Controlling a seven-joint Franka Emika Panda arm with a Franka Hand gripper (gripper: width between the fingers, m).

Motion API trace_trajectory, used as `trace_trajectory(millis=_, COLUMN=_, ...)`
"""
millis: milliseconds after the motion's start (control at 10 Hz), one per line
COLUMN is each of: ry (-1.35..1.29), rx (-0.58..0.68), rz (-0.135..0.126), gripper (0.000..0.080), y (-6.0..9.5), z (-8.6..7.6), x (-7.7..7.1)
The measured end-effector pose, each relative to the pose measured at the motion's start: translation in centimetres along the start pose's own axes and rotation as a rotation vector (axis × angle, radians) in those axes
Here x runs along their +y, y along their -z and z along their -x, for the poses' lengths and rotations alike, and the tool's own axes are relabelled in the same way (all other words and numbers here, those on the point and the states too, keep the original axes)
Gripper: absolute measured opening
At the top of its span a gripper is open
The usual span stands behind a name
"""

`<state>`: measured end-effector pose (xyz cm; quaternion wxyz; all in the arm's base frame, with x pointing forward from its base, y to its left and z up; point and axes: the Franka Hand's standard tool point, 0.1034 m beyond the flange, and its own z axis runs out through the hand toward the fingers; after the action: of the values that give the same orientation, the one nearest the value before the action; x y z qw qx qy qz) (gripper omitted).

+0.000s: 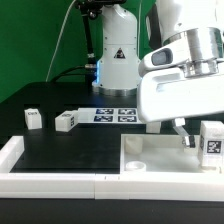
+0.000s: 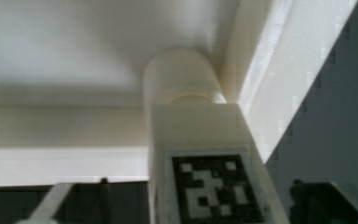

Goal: Assemble one leg

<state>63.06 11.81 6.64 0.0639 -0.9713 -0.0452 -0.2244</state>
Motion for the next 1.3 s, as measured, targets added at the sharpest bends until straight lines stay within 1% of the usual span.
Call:
trace_trajectory(millis=100, ry=0.000, rx=0.000, rz=0.000, gripper=0.0576, y=0.0, z=0.0, x=0.0)
trace_trajectory(millis=200, ry=0.000, rx=0.000, rz=0.000, gripper=0.0635, y=0.0, z=0.0, x=0.0)
trace_trajectory(millis=300, ry=0.000, rx=0.000, rz=0.000, gripper=0.0647, y=0.0, z=0.0, x=0.0)
trace_trajectory(millis=600, ry=-0.005, rx=-0.001, rz=0.000, gripper=0.0649, y=0.2, z=-0.1, x=0.0)
trace_trajectory(millis=800, ry=-0.037, rx=-0.005, rz=-0.001, gripper=0.0649, y=1.5, z=-1.2, x=0.3)
trace_trajectory(millis=900, ry=-0.076, rx=-0.003, rz=0.000, gripper=0.0649, y=1.7, z=-1.5, x=0.5)
trace_trajectory(millis=1000, ry=-0.072, rx=-0.031, rz=-0.004, gripper=0.0649, y=1.5, z=-1.2, x=0.4)
trace_trajectory(millis=1200, ry=-0.072, rx=-0.039, rz=-0.005, gripper=0.0649, y=1.5, z=-1.1, x=0.3)
trace_trajectory(millis=1300, ry=-0.074, rx=-0.165, rz=-0.023, gripper=0.0649, y=1.4, z=-0.3, x=0.0)
